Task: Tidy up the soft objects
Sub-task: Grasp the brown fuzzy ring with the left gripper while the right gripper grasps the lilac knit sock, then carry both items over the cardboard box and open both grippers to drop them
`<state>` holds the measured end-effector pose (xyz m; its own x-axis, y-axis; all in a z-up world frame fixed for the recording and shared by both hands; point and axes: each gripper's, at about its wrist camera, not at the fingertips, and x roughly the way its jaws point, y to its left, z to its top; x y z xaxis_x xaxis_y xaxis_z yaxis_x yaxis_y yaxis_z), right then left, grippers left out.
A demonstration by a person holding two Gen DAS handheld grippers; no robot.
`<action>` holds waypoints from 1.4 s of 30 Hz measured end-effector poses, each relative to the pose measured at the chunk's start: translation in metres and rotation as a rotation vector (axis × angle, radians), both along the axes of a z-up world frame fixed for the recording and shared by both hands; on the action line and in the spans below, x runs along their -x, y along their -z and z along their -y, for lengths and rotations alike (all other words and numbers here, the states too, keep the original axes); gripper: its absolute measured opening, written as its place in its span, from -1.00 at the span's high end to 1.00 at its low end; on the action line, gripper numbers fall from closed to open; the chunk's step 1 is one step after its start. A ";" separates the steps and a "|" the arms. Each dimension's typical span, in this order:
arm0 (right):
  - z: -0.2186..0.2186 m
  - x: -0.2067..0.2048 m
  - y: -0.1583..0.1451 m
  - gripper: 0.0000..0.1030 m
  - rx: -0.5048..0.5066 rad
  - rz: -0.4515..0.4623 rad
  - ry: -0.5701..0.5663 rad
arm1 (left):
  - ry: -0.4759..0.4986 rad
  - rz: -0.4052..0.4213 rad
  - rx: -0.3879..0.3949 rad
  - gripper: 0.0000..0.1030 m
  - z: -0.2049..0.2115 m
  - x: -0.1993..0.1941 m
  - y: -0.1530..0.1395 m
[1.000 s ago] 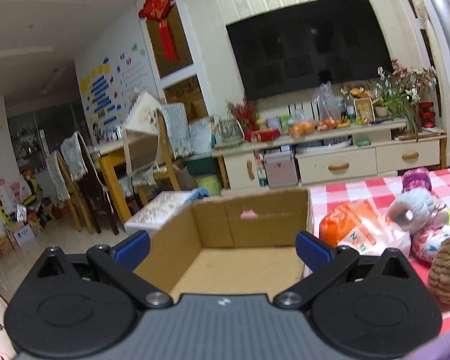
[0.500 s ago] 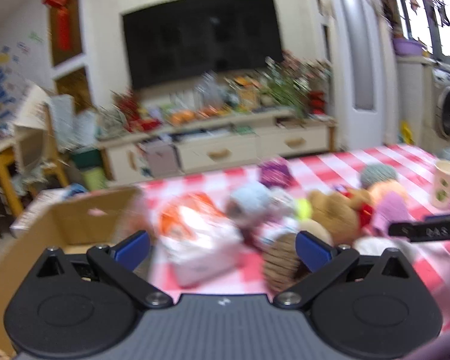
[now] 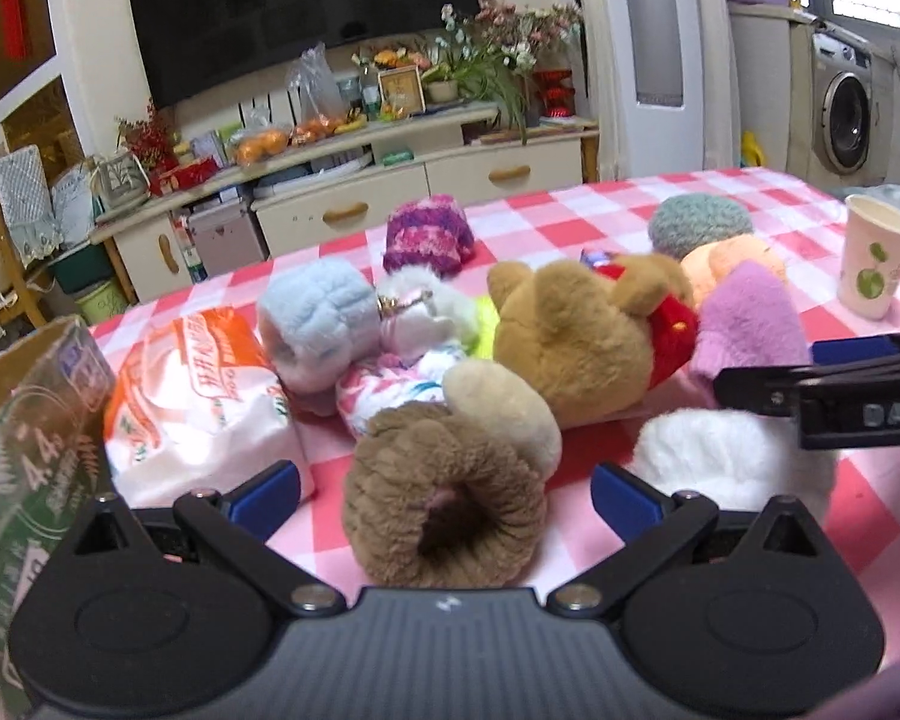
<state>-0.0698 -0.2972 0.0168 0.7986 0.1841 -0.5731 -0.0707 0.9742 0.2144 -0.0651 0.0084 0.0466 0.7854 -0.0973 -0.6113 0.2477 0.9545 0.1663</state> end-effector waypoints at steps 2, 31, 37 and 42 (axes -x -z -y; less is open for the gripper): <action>-0.001 -0.002 0.001 -1.00 -0.007 -0.005 -0.002 | -0.011 -0.020 -0.006 -0.95 0.002 -0.007 0.005; -0.037 -0.001 -0.001 -0.34 0.292 0.114 -0.031 | 0.031 -0.103 0.199 0.26 -0.036 -0.012 -0.020; -0.035 0.007 -0.008 -0.30 0.253 0.147 0.014 | 0.026 -0.087 0.235 0.26 -0.047 -0.008 -0.028; -0.030 0.015 -0.020 -0.29 0.199 0.185 0.062 | 0.020 -0.057 0.265 0.26 -0.056 -0.004 -0.036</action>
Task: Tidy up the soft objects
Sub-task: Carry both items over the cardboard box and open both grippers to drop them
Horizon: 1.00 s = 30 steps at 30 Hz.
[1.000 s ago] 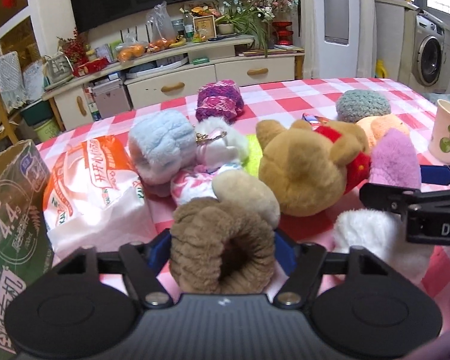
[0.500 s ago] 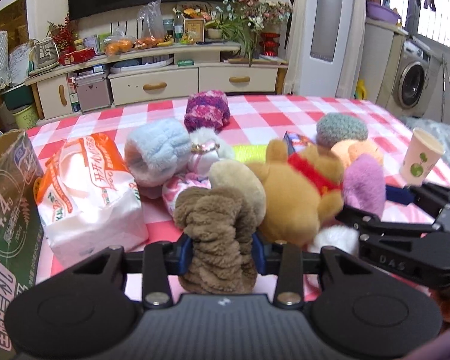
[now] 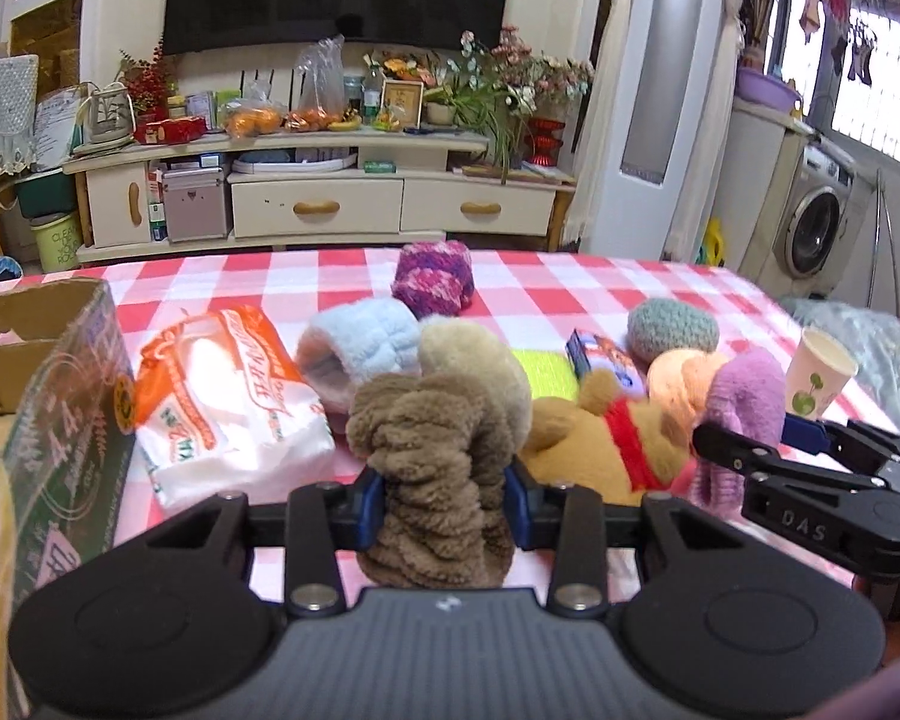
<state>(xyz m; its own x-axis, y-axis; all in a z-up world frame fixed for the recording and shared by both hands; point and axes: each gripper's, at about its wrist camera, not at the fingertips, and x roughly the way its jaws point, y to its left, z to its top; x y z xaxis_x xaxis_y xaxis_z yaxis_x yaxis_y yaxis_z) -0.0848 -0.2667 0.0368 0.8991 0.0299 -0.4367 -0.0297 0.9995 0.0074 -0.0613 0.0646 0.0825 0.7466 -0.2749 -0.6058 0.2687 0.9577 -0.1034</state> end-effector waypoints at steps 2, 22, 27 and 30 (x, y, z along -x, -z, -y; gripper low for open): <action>0.002 0.001 -0.006 -0.29 -0.042 0.006 0.010 | -0.005 0.009 0.021 0.26 -0.005 0.001 -0.004; -0.057 0.005 -0.059 -0.30 -0.295 0.011 -0.167 | -0.097 0.118 0.139 0.26 -0.073 0.021 -0.037; -0.092 -0.005 -0.064 -0.30 -0.345 -0.012 -0.266 | -0.157 0.145 0.170 0.25 -0.101 0.026 -0.045; -0.112 -0.009 -0.068 -0.30 -0.360 -0.013 -0.332 | -0.210 0.159 0.181 0.25 -0.121 0.029 -0.048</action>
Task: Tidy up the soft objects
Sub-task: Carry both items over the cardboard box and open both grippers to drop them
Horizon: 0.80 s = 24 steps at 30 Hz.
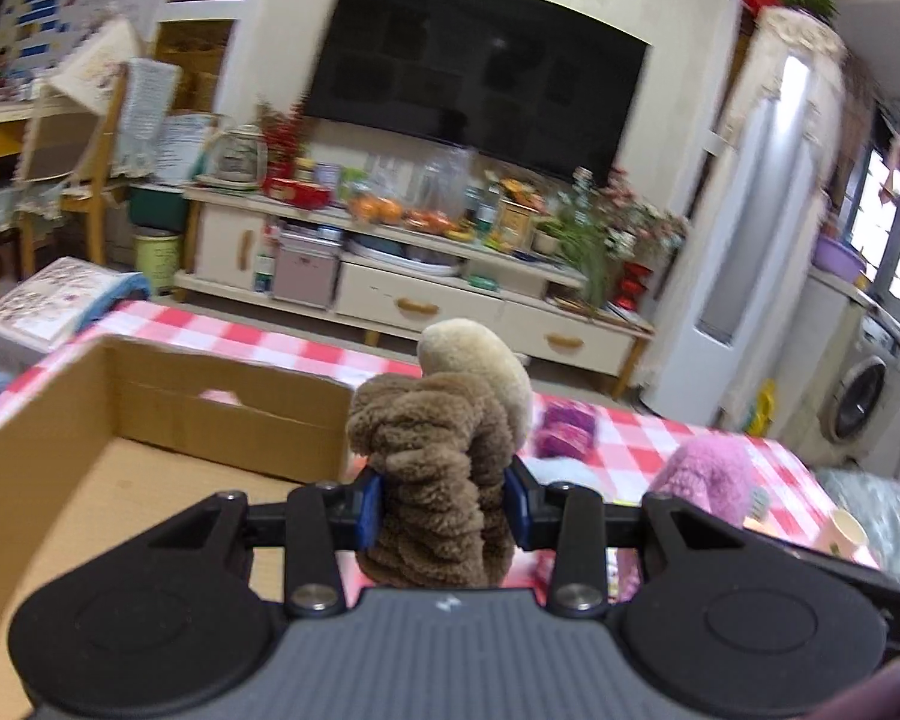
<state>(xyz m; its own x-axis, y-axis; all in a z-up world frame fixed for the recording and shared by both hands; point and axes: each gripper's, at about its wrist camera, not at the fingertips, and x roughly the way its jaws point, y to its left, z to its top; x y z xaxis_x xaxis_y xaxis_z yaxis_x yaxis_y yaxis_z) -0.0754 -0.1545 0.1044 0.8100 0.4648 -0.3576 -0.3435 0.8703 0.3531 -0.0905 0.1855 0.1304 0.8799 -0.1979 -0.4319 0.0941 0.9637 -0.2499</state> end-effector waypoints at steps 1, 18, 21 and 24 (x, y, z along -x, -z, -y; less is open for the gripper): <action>-0.007 0.000 -0.002 -0.30 -0.005 0.003 -0.022 | -0.021 0.000 0.005 0.25 -0.008 0.000 0.000; -0.091 -0.019 -0.005 -0.47 0.014 -0.026 -0.287 | -0.324 -0.114 0.078 0.17 -0.107 0.003 0.019; -0.092 -0.017 -0.002 -0.86 0.042 -0.026 -0.301 | -0.356 -0.148 0.069 -0.03 -0.115 0.004 0.022; -0.089 -0.016 -0.004 -0.97 0.048 -0.006 -0.299 | -0.372 -0.162 0.063 -0.31 -0.118 0.004 0.022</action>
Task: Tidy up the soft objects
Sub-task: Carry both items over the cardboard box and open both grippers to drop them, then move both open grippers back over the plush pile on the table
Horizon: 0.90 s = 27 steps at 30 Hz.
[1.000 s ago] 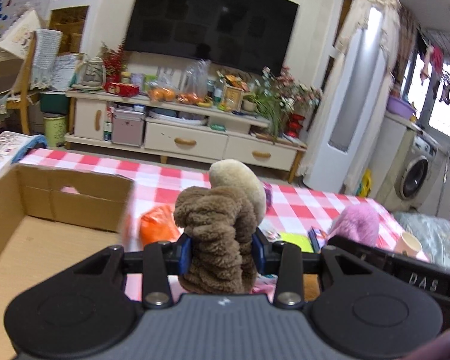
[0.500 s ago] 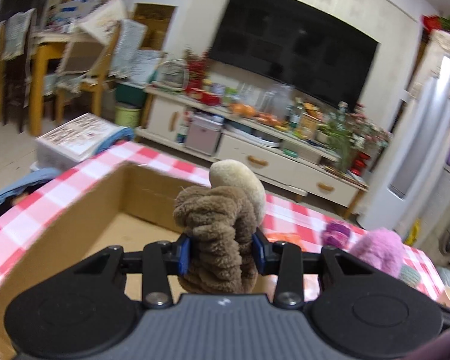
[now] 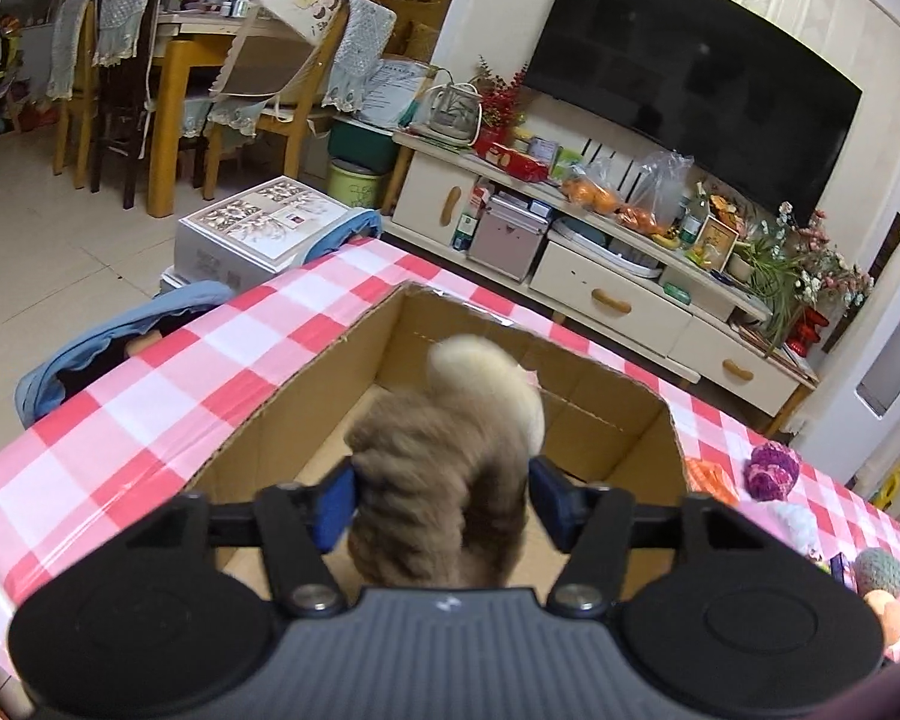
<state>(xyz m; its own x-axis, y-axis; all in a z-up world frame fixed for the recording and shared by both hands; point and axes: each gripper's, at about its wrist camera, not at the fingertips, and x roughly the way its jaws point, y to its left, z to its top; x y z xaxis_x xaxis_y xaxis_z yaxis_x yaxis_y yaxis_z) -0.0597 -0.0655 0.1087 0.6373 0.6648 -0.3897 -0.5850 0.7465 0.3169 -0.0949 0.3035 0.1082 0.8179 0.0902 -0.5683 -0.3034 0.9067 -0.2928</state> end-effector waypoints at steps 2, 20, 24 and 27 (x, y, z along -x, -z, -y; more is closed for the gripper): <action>0.005 0.000 -0.003 -0.98 0.002 0.007 0.019 | -0.008 0.005 0.000 -0.61 0.000 0.001 -0.001; 0.042 0.018 0.004 -1.00 0.001 0.066 0.218 | 0.041 0.049 -0.049 -0.91 0.019 0.003 -0.005; 0.042 0.021 0.006 -1.00 0.016 0.059 0.233 | 0.062 0.049 -0.059 -0.93 0.029 0.001 -0.005; 0.041 0.022 0.004 -1.00 0.034 0.061 0.241 | 0.081 0.049 -0.067 -0.98 0.039 0.000 -0.005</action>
